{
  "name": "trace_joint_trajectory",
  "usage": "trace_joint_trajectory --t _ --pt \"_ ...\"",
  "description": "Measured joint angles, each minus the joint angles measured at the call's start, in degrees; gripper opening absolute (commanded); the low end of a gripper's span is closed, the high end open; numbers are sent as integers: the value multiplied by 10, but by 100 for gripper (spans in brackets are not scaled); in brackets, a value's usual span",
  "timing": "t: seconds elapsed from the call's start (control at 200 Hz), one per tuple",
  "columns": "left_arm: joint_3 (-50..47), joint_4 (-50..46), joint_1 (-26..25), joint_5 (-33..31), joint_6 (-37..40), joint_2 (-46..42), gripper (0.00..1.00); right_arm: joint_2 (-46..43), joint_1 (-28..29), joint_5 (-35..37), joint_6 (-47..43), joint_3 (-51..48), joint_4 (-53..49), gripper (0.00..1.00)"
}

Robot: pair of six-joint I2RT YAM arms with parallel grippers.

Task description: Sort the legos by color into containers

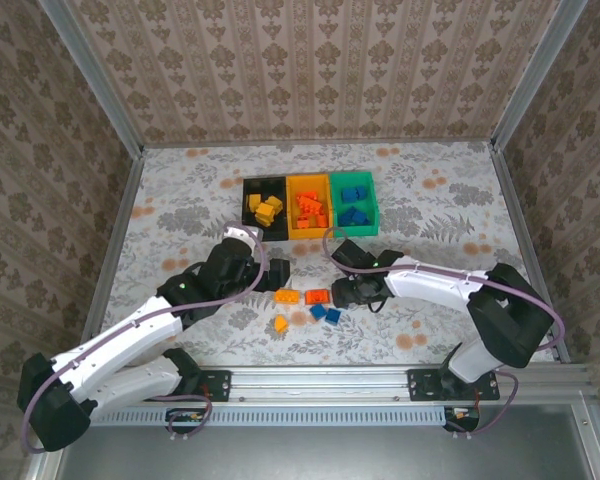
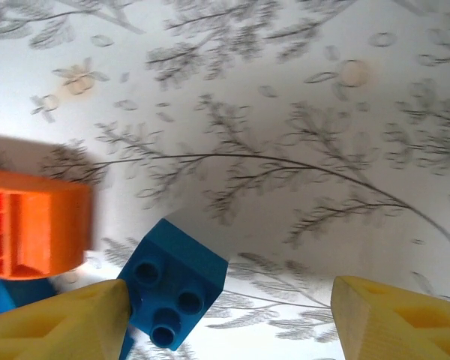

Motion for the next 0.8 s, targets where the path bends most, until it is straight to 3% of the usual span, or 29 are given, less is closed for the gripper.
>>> trace_joint_trajectory --t 0.1,0.245,0.395,0.59,0.8 --pt "0 -1 0 0 0 0 100 -19 -19 25 2 -11 -21 74" --pt "-1 -3 0 -2 -2 0 100 -64 -28 30 1 -33 -33 87" --pt "-1 -9 5 -5 -7 0 100 -83 -20 12 3 -32 -20 87" --pt "-7 -9 8 -4 -12 0 100 -5 -19 5 21 -30 -8 77" --pt "-8 -10 12 -4 -13 -9 100 20 -19 21 39 -25 -7 57"
